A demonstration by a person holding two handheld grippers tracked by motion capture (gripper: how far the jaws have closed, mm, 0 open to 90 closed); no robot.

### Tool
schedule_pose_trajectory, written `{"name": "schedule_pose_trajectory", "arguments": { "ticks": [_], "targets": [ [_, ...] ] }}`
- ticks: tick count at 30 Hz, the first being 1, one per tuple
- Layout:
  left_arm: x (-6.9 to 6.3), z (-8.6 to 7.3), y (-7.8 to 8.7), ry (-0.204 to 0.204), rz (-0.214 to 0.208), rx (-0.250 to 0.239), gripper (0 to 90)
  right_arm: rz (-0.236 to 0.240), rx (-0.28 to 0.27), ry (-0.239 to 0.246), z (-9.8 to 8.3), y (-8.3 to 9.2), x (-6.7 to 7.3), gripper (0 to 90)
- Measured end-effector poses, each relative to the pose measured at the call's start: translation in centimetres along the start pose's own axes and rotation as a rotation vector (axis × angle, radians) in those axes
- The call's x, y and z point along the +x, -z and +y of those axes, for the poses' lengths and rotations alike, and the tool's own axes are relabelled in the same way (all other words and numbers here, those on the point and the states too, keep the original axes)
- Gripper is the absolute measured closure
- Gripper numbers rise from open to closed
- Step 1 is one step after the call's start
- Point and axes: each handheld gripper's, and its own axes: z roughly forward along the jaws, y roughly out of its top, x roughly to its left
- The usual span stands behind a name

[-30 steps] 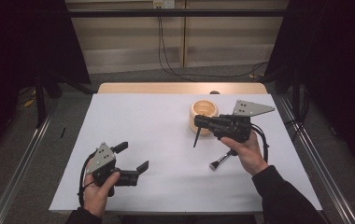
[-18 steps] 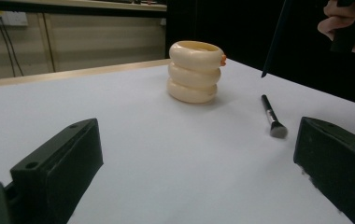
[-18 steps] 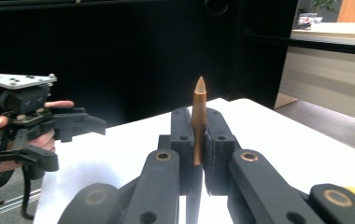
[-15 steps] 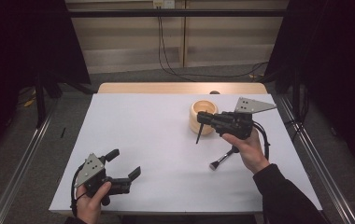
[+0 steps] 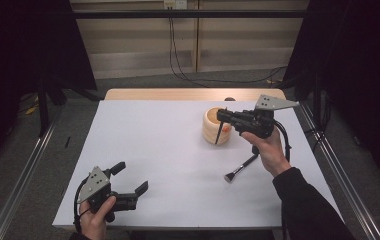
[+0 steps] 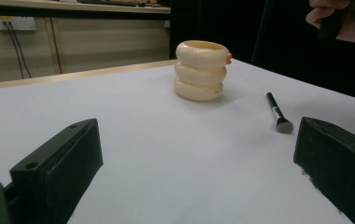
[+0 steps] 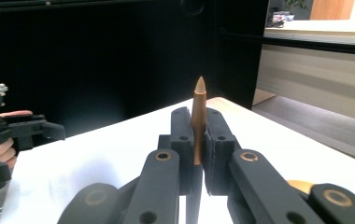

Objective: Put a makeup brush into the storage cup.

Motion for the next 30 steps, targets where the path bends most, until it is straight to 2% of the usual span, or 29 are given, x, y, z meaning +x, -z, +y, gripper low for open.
{"name": "schedule_pose_trajectory", "arguments": {
  "ticks": [3,10,15,20,30],
  "targets": [
    [0.2,0.0,0.0,0.005,-0.007,-0.004,1.2,-0.015,-0.002,-0.001,0.4,0.0,-0.5,84.5],
    [0.2,0.0,0.3,-0.017,0.0,-0.01,1.2,-0.064,0.005,0.011,1.4,-0.3,-1.6,84.5],
    [0.4,0.0,0.3,-0.011,-0.004,-0.01,1.2,-0.098,0.005,0.022,2.1,-0.4,-2.6,84.5],
    [0.3,0.0,0.5,-0.025,0.014,-0.014,1.2,-0.12,0.012,0.026,2.5,-0.8,-3.5,84.4],
    [0.4,-0.1,0.3,-0.03,0.005,-0.015,1.2,-0.175,0.015,0.022,3.1,-1.6,-5.3,84.5]
  ]
}}
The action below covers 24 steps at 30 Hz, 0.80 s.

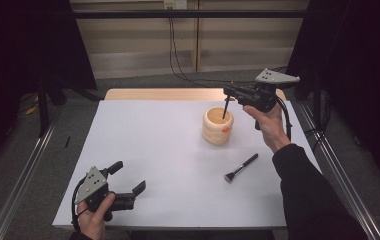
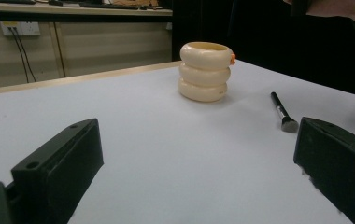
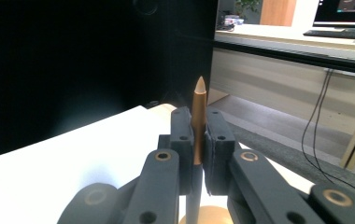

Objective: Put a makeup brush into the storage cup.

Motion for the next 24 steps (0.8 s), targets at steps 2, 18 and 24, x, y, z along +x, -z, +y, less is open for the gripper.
{"name": "schedule_pose_trajectory", "arguments": {
  "ticks": [2,18,24],
  "targets": [
    [-0.1,0.0,-0.1,0.0,-0.007,0.003,1.1,-0.009,0.002,0.0,0.0,-0.3,-0.3,84.5],
    [-0.1,0.1,-0.1,-0.001,-0.031,0.0,1.0,-0.074,0.037,0.016,0.1,-2.6,-1.8,84.4],
    [-0.1,0.1,-0.2,0.003,-0.028,0.001,1.1,-0.098,0.05,0.001,-1.0,-2.7,-2.4,84.4]
  ]
}}
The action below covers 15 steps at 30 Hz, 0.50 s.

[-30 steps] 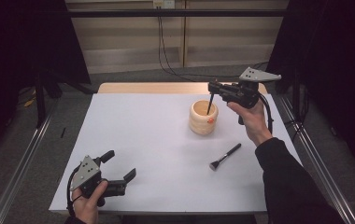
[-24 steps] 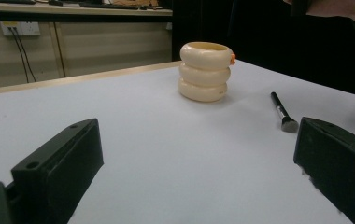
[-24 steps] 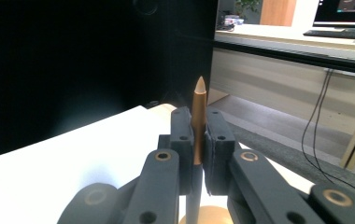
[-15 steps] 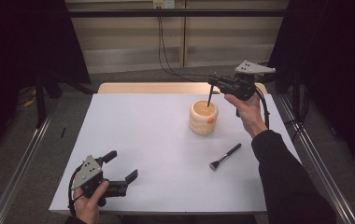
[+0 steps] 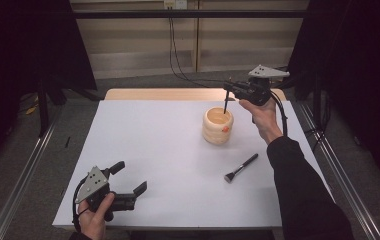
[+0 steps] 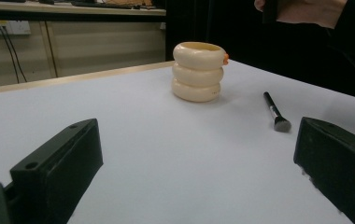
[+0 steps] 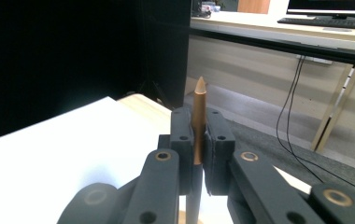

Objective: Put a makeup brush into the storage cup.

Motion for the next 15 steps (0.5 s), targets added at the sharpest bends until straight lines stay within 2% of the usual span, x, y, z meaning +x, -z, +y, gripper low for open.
{"name": "schedule_pose_trajectory", "arguments": {
  "ticks": [10,15],
  "targets": [
    [0.2,0.0,0.1,-0.014,0.005,-0.003,1.0,-0.004,0.021,0.0,-1.2,-0.4,0.2,84.4],
    [0.3,0.0,0.1,-0.005,0.004,-0.003,1.0,-0.003,0.036,-0.001,-2.1,-0.8,0.3,84.4]
  ]
}}
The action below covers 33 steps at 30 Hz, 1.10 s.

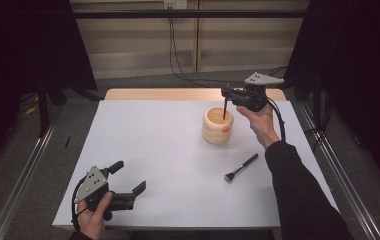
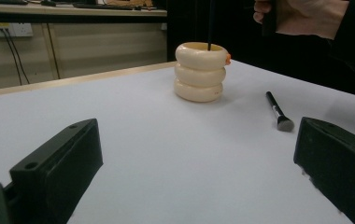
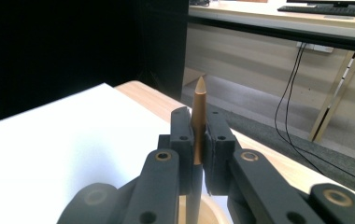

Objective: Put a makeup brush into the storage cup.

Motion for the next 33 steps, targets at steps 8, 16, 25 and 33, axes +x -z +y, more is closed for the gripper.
{"name": "schedule_pose_trajectory", "arguments": {
  "ticks": [8,16,25,33],
  "targets": [
    [0.1,0.0,0.1,-0.006,0.001,-0.011,1.0,-0.024,-0.001,-0.02,-1.3,-0.4,0.1,84.4],
    [0.1,0.0,0.1,-0.002,0.001,-0.009,1.0,-0.026,0.021,-0.025,-2.7,-0.9,0.1,84.4],
    [0.2,0.0,0.1,0.0,0.004,-0.009,1.0,-0.03,0.031,-0.041,-4.1,-1.3,0.2,84.3],
    [0.2,0.0,0.1,-0.001,0.002,-0.007,1.0,-0.024,0.036,-0.042,-4.9,-1.6,0.5,84.2]
  ]
}}
